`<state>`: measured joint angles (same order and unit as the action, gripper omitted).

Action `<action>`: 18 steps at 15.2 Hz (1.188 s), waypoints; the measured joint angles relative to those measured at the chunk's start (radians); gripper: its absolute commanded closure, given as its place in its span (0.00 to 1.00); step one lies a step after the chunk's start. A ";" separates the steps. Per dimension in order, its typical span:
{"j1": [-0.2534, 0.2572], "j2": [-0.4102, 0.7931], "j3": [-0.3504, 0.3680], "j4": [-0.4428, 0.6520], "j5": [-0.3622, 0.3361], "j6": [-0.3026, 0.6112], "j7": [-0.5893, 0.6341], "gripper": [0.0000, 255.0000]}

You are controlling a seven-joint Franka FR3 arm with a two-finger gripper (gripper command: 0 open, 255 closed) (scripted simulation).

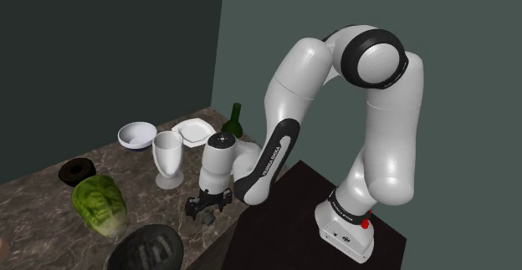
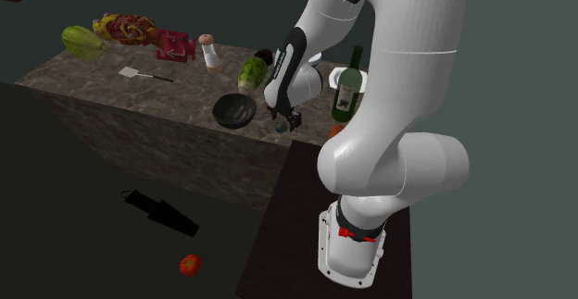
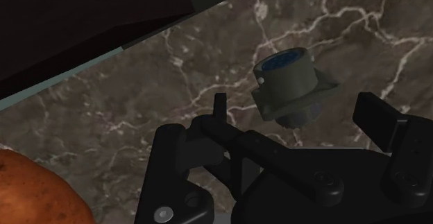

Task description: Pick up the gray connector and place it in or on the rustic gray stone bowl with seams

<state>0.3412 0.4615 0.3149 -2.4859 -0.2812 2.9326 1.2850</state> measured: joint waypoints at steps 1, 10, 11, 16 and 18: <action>0.000 0.000 0.000 0.000 0.000 0.000 0.000 0.00; 0.000 0.000 0.000 0.000 0.000 0.000 0.000 1.00; 0.000 0.000 0.000 0.000 0.000 0.000 0.000 1.00; -0.035 -0.046 0.042 -0.015 0.027 -0.034 -0.019 1.00; -0.056 -0.075 0.069 -0.021 0.048 -0.057 -0.032 1.00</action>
<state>0.2849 0.3864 0.3837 -2.5067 -0.2336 2.8754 1.2527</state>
